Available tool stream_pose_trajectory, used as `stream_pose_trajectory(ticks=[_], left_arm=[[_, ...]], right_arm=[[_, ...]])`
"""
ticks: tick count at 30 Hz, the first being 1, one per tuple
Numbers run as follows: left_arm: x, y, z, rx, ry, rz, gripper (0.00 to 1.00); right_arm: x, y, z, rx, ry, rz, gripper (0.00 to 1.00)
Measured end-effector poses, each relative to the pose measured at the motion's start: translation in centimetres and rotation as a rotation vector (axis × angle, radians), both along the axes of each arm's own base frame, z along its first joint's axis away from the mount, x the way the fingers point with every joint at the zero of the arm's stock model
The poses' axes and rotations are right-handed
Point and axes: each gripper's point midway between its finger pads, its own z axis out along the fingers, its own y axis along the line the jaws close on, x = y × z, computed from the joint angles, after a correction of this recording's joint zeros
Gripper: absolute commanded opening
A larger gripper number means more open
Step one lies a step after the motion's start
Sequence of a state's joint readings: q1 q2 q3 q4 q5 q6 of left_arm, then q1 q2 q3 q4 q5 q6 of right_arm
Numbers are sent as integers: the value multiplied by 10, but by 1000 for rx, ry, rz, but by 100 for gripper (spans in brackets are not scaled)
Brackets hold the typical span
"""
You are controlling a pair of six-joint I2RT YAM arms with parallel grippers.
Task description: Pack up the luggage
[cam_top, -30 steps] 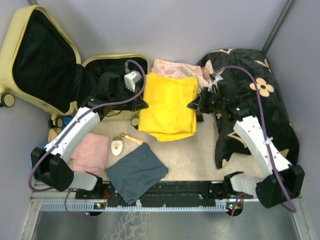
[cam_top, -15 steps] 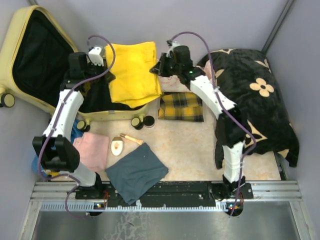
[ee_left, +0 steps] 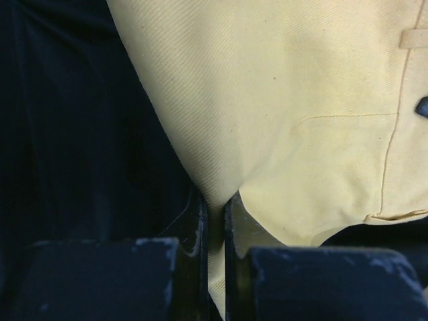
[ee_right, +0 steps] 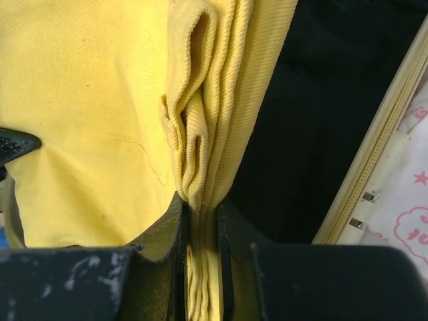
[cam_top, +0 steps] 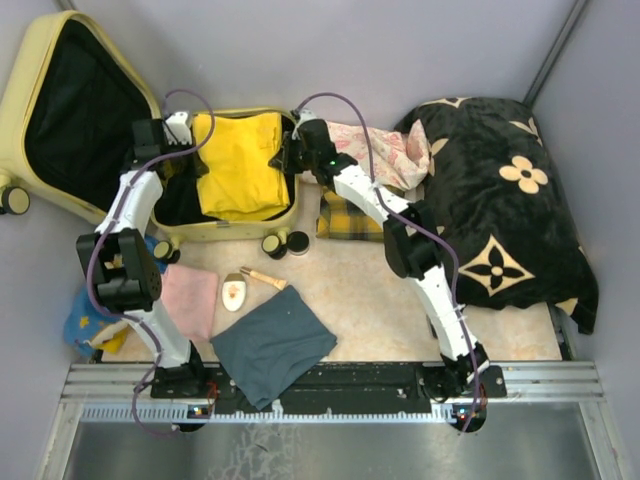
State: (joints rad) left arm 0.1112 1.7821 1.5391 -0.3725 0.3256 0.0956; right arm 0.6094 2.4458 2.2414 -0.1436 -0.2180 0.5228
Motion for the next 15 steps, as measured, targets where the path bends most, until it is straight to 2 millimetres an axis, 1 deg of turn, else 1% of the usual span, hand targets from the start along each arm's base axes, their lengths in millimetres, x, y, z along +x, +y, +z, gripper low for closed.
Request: stream_pose_trajectory(ticks=[4, 8, 11, 15], left_arm=[[8, 2, -33, -1, 50, -8, 0], [14, -1, -59, -14, 83, -30, 0], [17, -1, -74, -12, 99, -42, 0], [20, 2, -85, 0, 106, -50, 0]], right_arm=[[-1, 2, -18, -45, 2, -15, 0], [-3, -3, -32, -122, 9, -49, 0], [-6, -5, -41, -165, 15, -70, 0], [-6, -6, -43, -186, 9, -91, 0]])
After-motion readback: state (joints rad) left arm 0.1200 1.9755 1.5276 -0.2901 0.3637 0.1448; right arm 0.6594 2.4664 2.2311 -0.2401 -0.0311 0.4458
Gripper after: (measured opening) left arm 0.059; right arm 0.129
